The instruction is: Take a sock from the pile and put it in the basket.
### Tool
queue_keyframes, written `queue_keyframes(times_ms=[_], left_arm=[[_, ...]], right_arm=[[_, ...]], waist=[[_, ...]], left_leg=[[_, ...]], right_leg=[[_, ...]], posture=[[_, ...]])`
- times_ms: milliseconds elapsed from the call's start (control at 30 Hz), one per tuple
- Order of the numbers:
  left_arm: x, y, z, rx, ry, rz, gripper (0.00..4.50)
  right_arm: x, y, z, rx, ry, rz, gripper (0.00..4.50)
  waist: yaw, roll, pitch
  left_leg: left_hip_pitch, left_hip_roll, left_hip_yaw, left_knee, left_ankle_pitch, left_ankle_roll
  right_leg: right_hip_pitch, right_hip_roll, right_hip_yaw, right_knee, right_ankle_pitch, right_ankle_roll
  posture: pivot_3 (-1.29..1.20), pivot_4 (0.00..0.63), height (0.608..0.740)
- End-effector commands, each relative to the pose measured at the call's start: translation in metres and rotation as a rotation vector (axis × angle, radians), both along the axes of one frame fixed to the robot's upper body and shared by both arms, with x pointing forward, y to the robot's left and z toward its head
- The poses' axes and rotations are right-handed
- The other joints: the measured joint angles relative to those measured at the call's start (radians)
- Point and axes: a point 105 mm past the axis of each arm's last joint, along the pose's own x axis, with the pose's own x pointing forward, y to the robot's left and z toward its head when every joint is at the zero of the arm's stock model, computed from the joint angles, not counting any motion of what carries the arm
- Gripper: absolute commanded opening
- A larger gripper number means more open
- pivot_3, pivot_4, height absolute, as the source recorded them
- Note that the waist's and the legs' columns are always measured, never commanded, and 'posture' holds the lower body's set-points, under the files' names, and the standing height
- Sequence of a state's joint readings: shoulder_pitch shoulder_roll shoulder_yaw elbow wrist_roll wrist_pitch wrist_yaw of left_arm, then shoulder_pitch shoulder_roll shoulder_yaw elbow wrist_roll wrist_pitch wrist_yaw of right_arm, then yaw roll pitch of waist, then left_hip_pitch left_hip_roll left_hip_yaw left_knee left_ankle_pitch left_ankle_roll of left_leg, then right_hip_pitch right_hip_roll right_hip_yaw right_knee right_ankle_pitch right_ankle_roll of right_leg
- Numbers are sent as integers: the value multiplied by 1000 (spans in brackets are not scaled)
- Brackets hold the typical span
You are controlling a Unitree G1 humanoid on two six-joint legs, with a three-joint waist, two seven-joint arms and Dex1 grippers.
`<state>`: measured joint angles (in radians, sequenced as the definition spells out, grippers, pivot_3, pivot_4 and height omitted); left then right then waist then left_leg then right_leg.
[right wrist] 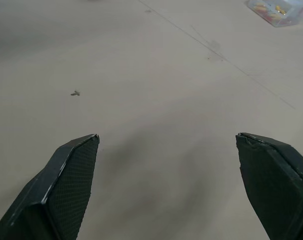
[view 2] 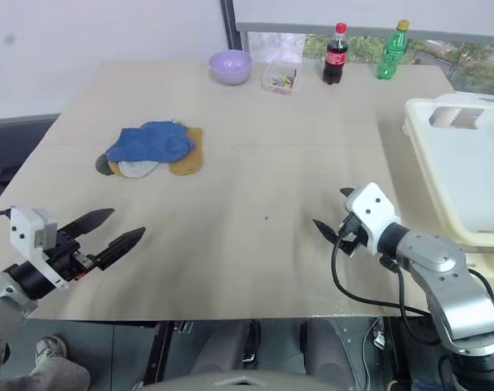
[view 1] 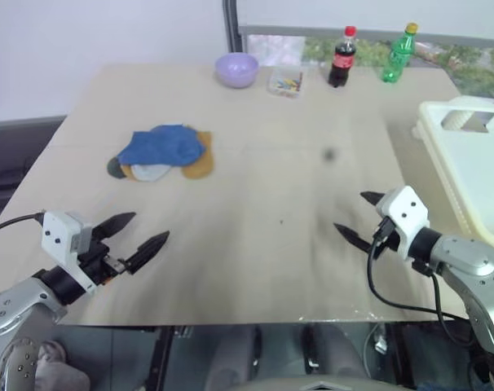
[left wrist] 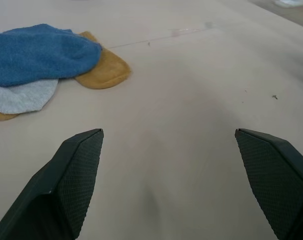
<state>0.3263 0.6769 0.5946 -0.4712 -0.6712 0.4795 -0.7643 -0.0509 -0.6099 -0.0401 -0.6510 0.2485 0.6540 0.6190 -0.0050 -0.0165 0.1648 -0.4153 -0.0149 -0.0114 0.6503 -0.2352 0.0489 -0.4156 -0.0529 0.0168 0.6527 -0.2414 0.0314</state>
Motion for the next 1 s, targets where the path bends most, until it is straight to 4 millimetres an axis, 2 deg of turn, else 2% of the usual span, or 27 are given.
queue_keyframes(times_ms=[33, 333, 467, 633, 767, 833, 1000], left_arm=[[2, -2, 12, 15, -43, -13, 4500], [8, -3, 15, 17, -61, 15, 4500], [18, -2, 13, 47, -73, 92, 4500], [58, 14, 12, 132, -104, 310, 4500], [105, 12, 12, 171, -84, 353, 4500], [127, 8, 9, 204, -66, 367, 4500], [168, -4, 1, 254, -43, 362, 4500]], right_arm=[[-3, 0, 12, -2, -50, -1, 4473], [-1, 5, 13, 5, -68, 15, 4473], [9, 19, 21, 17, -128, 93, 4473], [34, 67, 44, 107, -222, 285, 4473], [45, 111, 56, 159, -269, 412, 4473], [50, 127, 60, 182, -282, 437, 4473], [62, 144, 64, 194, -312, 429, 4473]], waist=[[0, 0, 0], [1, 0, 0], [-2, 0, 0], [-3, -1, 0], [-2, -2, 0], [1, -2, 0], [-4, -3, 0]], left_leg=[[0, 0, 0, 0, 0, 0], [0, 0, 0, 0, 0, 0], [1, 0, 0, 1, 0, 0], [2, 0, -1, 3, 0, 0], [3, -1, -2, 4, 1, -1], [2, -2, -2, 4, 1, -1], [0, -6, -1, 4, 4, -5]], right_leg=[[0, 0, 0, 0, 0, 0], [1, 0, -1, 0, 0, 0], [2, 1, -1, 0, 0, 0], [2, 3, -1, 2, 1, 1], [2, 6, -3, 6, 3, 4], [2, 6, -5, 7, 3, 4], [-1, 6, -5, 6, 3, 5]], posture=[[0, 150, 740], [0, 150, 740], [0, 150, 740], [0, 150, 740], [0, 150, 740], [0, 150, 740], [0, 150, 740]])
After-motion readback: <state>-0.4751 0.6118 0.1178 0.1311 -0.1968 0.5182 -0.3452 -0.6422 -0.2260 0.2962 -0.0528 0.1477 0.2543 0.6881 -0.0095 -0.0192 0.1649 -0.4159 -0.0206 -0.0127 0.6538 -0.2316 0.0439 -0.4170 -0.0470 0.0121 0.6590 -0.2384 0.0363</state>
